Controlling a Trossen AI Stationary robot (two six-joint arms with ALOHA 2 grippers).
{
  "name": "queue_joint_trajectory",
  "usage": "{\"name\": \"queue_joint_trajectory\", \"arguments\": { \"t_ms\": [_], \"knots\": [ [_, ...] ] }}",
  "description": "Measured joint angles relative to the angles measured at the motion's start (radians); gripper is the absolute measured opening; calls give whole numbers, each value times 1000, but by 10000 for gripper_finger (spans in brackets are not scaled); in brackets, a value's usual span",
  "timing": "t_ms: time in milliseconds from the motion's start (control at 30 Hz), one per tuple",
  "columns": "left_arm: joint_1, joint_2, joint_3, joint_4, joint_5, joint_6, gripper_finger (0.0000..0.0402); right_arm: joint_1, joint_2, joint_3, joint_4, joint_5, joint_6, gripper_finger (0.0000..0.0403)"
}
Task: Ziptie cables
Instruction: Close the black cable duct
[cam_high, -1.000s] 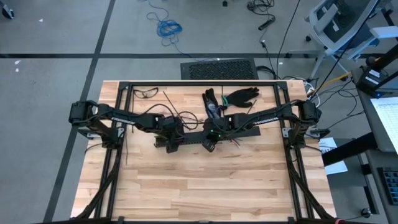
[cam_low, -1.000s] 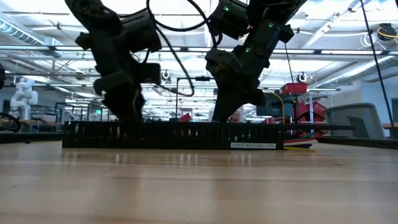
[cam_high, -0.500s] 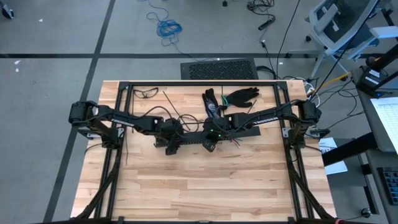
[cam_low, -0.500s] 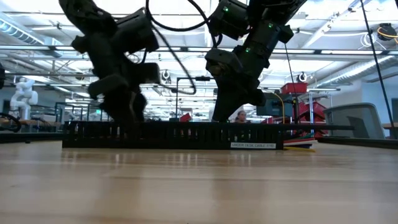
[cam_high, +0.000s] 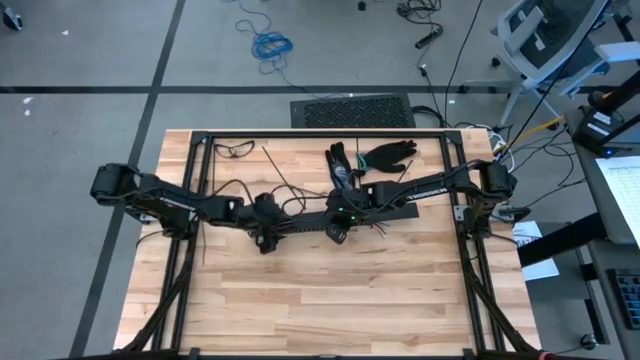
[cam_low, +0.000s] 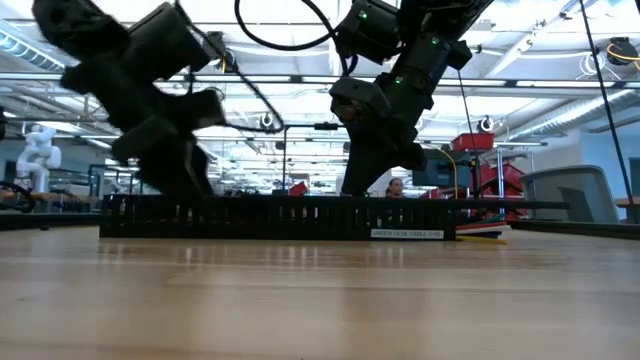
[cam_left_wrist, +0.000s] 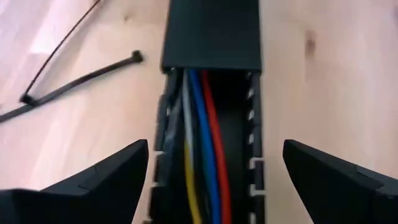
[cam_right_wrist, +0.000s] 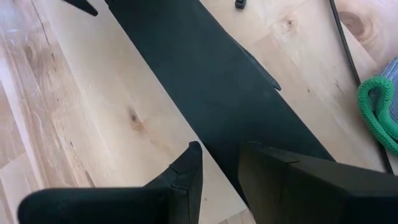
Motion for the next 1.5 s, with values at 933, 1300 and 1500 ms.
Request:
{"name": "queue_joint_trajectory", "arguments": {
  "t_ms": [933,1300,1500],
  "knots": [
    [2,100,-148,471,-37,205,302,-1,-1,0,12,0,23,89],
    [2,127,-148,495,-27,158,299,-1,-1,0,13,0,20,89],
    [2,126,-148,491,-30,155,298,-2,-1,0,13,1,16,89]
  ]
}}
